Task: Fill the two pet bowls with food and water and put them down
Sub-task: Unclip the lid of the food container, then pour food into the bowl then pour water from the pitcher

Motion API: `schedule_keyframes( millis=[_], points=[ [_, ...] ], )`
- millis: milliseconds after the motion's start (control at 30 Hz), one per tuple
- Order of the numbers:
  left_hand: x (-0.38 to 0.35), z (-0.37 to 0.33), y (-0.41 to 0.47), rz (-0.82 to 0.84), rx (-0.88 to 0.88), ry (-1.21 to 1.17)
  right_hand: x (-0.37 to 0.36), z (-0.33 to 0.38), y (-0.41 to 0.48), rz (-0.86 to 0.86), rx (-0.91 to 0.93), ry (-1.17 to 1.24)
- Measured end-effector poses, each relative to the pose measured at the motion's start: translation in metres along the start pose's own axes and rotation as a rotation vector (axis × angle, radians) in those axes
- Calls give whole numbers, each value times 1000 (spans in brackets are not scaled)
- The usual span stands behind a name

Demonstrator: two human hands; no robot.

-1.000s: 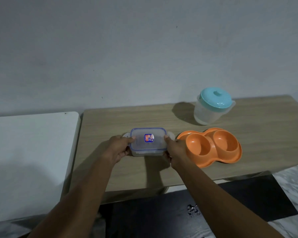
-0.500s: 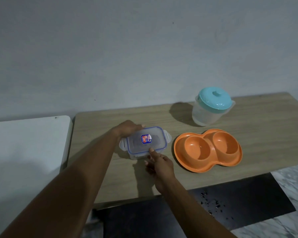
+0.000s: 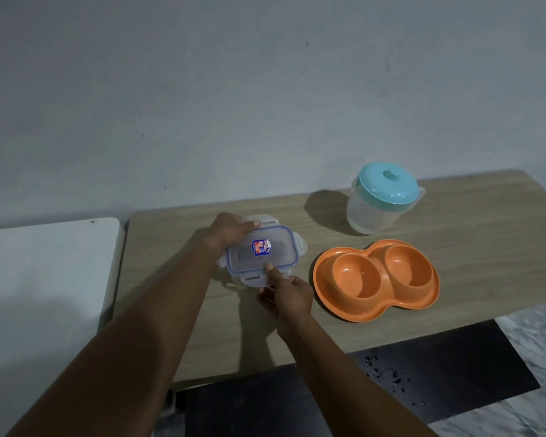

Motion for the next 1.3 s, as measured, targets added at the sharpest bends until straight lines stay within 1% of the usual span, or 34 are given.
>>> schedule_keyframes(
  millis=[100,167,267,367,433,567,633,733,800,867,933,967,1000,1067,1100,1133,1167,1300],
  points=[
    [14,-29,-23,-111,-202,43,2,3,-8,24,-89,-107],
    [20,-57,-48,-66,-338,12,4,7,-13,68,-109,-181],
    [25,-86,-99,68,-444,-42,11,9,-21,133,-124,-241],
    [28,-85,-150,86,-484,-39,15,4,-30,239,-196,-193],
    [24,-68,-174,81,-484,16,21,1,-35,293,-228,-123],
    [3,-22,-202,77,-426,101,45,2,-31,279,-254,-56],
    [-7,-4,-211,50,-409,155,54,1,-28,252,-259,-92],
    [-17,20,-217,15,-355,243,64,6,-17,180,-116,-357],
    [-25,31,-219,8,-353,325,66,13,-12,139,35,-571],
    [-33,40,-218,42,-339,411,65,22,-10,95,207,-776],
    [-37,41,-214,74,-309,390,57,34,-13,43,410,-1002],
    [-32,37,-211,41,-299,343,52,38,-17,16,491,-1078],
    [-21,31,-207,-54,-292,294,50,41,-20,-21,552,-1122],
    [10,19,-198,-341,-269,235,46,43,-26,-101,639,-1178],
    [22,14,-195,-454,-234,219,45,42,-29,-134,666,-1222],
    [29,11,-189,-518,-182,206,44,41,-32,-164,700,-1286],
    [32,10,-182,-536,-119,197,42,41,-38,-189,737,-1355],
    [25,25,-148,-427,126,97,42,39,-48,-247,818,-1541]
  ],
)
Point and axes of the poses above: each hand's wrist, its own y-axis towards the middle knuckle, its own x-axis out of the back of the hand, z = x × y, the point moved 10 cm from there along y, towards the middle knuckle, and after that the axes turned 3 degrees about -x, right-handed, at the moved point
